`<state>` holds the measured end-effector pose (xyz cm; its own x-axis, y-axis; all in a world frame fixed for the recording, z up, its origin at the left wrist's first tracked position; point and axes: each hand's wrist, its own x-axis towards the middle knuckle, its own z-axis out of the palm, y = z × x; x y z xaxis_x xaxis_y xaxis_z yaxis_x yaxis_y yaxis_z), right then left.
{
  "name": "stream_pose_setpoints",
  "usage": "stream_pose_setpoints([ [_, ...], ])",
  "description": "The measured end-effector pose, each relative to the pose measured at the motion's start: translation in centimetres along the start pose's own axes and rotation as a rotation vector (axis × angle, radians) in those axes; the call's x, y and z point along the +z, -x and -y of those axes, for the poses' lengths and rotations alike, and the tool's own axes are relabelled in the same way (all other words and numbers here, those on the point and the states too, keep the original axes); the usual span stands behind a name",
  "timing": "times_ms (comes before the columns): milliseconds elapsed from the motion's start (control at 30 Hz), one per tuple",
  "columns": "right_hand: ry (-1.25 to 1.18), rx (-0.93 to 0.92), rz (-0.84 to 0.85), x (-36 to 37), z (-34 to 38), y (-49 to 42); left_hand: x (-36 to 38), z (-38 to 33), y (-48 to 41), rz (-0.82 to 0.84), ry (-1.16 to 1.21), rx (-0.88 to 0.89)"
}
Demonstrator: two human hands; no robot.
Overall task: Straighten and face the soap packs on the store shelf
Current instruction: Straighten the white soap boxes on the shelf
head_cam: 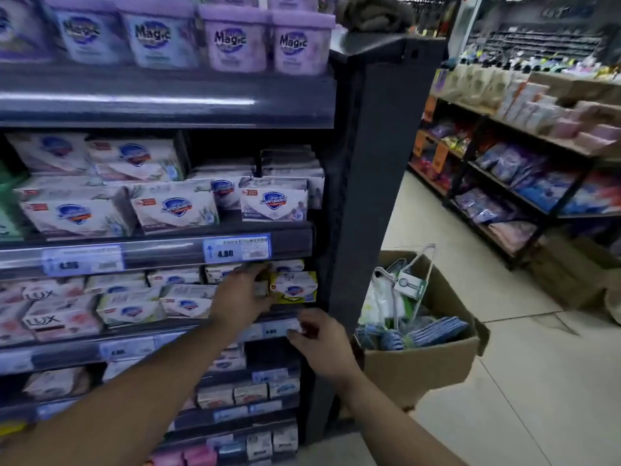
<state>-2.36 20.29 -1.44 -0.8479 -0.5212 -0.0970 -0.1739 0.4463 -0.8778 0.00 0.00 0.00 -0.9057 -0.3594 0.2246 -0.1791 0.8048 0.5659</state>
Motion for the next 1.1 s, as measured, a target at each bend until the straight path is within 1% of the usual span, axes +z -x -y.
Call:
stream_pose_setpoints([
  [67,-0.053,0.027,0.024,-0.3,-0.1,-0.4,0.4,0.0,-0.5,-0.001,-0.108,-0.018],
  [133,-0.037,0.016,0.029,-0.4,-0.5,-0.9,1.1,0.1,-0.6,-0.031,-0.215,-0.015],
  [167,-0.035,0.012,0.027,-0.4,-0.7,-1.1,1.5,0.1,-0.8,-0.063,-0.229,-0.015],
  [233,-0.039,0.009,0.026,-0.5,-0.6,-1.2,1.8,0.2,-1.0,-0.141,-0.177,-0.025],
  [300,-0.036,0.003,0.019,-0.5,-0.7,-1.3,1.8,0.1,-0.9,-0.177,-0.145,-0.027],
  [467,-0.07,-0.007,-0.005,-0.5,-1.0,-1.4,0.7,-0.9,0.1,-0.135,0.12,-0.032],
  [567,-0.141,-0.011,-0.042,-1.0,-0.9,-0.6,-1.4,-1.9,2.7,-0.101,0.36,-0.042],
  [633,-0.23,-0.045,-0.026,-1.3,-0.5,0.1,-2.9,-2.3,4.9,-0.102,0.539,-0.069],
  [700,-0.306,-0.098,0.024,-1.4,0.4,1.0,-4.3,-2.4,7.3,-0.121,0.684,-0.131],
  [767,-0.334,-0.136,0.072,-1.5,1.9,1.7,-5.6,-2.2,9.1,-0.103,0.759,-0.181],
  [833,-0.292,-0.164,0.121,-1.3,3.2,2.2,-6.5,-1.7,10.6,-0.082,0.797,-0.232],
  [900,-0.294,-0.156,0.161,-0.6,4.4,2.7,-7.2,-1.2,11.7,-0.117,0.839,-0.297],
  [1000,-0.46,-0.049,0.137,0.9,5.8,3.2,-7.8,-0.4,12.9,-0.116,0.908,-0.368],
  [1067,-0.48,-0.025,0.103,1.6,6.6,3.2,-8.0,0.0,13.7,-0.107,0.976,-0.431],
  [1100,-0.487,-0.019,0.111,2.0,6.9,3.2,-8.0,0.3,14.0,-0.128,1.013,-0.475],
])
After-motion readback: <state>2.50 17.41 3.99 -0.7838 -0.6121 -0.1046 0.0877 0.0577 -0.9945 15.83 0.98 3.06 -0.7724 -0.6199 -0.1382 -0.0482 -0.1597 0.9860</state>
